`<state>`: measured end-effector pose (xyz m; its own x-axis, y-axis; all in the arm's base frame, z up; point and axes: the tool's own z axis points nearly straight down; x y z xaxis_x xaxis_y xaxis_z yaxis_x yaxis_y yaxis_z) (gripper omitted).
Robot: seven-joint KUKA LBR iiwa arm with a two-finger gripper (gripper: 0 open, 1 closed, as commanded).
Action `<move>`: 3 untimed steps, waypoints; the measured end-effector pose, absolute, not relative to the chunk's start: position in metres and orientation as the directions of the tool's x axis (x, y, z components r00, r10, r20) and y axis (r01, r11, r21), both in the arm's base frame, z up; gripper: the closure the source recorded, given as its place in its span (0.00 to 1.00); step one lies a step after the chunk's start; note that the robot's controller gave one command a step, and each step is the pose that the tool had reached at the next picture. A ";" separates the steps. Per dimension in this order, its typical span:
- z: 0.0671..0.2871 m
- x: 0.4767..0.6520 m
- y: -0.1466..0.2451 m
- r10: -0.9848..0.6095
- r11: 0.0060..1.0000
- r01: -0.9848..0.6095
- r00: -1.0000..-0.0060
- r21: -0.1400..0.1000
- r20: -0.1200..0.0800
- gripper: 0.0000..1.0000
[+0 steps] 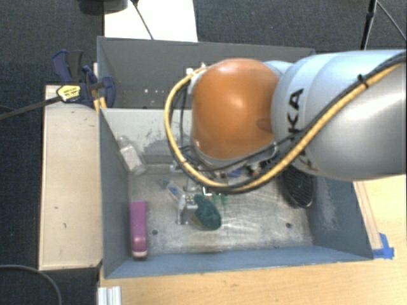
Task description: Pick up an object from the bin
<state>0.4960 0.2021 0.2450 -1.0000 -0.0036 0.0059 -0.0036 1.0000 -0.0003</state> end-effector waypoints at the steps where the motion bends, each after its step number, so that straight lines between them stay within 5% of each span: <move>1: 0.148 0.495 0.115 0.226 0.974 0.226 -0.974 -0.004 0.004 0.00; 2: 0.075 0.530 0.087 0.235 0.972 0.235 -0.972 -0.001 0.001 0.00; 3: 0.079 0.531 0.089 0.239 0.971 0.239 -0.971 0.002 -0.004 1.00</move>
Offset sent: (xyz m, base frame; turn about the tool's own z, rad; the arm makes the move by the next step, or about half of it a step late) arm -0.0003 -0.0838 -0.0941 0.2298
